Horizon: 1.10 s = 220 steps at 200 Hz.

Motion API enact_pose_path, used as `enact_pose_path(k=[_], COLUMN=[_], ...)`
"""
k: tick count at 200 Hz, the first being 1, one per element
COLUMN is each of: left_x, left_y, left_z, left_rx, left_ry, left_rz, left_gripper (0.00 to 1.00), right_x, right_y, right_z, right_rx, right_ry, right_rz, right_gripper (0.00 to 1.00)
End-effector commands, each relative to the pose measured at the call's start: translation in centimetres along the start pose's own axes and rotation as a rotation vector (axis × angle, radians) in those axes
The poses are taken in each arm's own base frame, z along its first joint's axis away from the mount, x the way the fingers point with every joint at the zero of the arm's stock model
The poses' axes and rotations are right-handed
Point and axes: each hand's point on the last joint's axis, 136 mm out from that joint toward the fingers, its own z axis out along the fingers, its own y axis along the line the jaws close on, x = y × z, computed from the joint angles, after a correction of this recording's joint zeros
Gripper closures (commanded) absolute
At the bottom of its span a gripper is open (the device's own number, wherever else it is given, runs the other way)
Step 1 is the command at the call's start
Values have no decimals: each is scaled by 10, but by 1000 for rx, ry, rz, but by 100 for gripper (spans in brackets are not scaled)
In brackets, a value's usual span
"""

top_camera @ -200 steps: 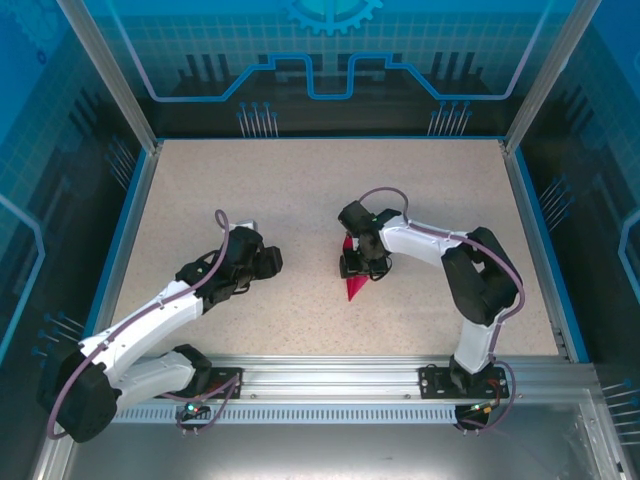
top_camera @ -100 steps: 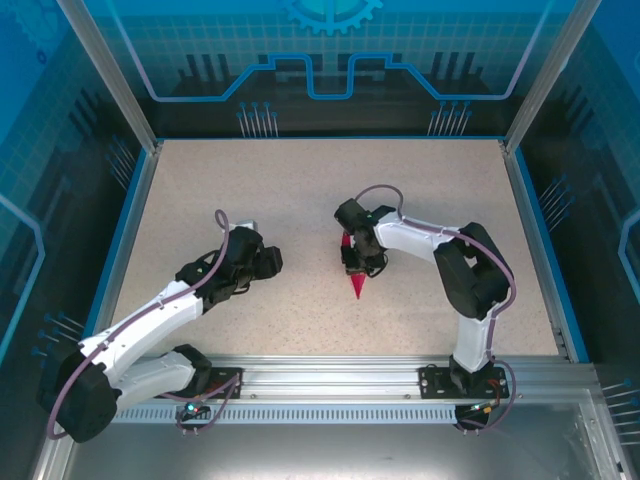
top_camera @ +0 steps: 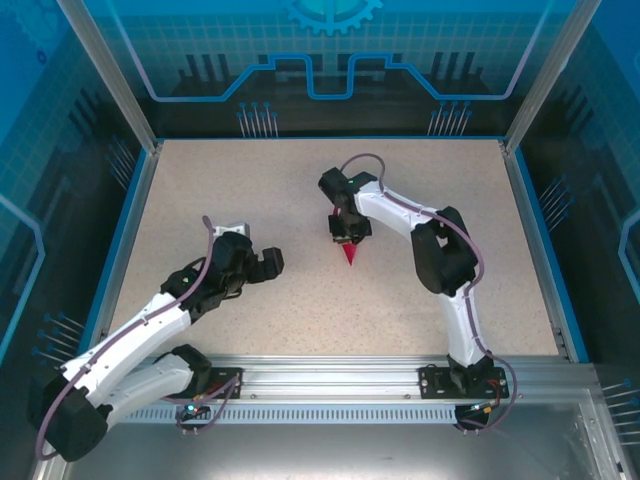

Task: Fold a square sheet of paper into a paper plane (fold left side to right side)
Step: Move the paper plane to the center of the table.

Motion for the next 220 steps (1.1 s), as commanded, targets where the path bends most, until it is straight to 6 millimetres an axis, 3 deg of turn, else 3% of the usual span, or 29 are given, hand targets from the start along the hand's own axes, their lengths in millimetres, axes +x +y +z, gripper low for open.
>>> enact_pose_path(k=[1,47,52,86,146,220], left_x=[9,13,13,14,15,16], left_y=[15,16,15,14,14,15], left_z=[-1,-1,-1,-1,1,4], left_rx=[-46,-45,-43,-37,-42,-51], left_ry=[16,28,29,38,52,58], left_rz=[7,8,9,16,20,25], left_gripper=[2,2,2,2,2,1], right_x=[-10,-37,-36,-44,-36,-22], right_y=[-12,-8,-9,-14,-17,0], right_z=[0,10,21,31,40,37], right_rx=[57,63,75,101,120,105], right_ry=[8,-29,-11,-9,18,27], right_rz=[2,-18,-25,-19,27,53], right_gripper=[88,88,88,87,83,86])
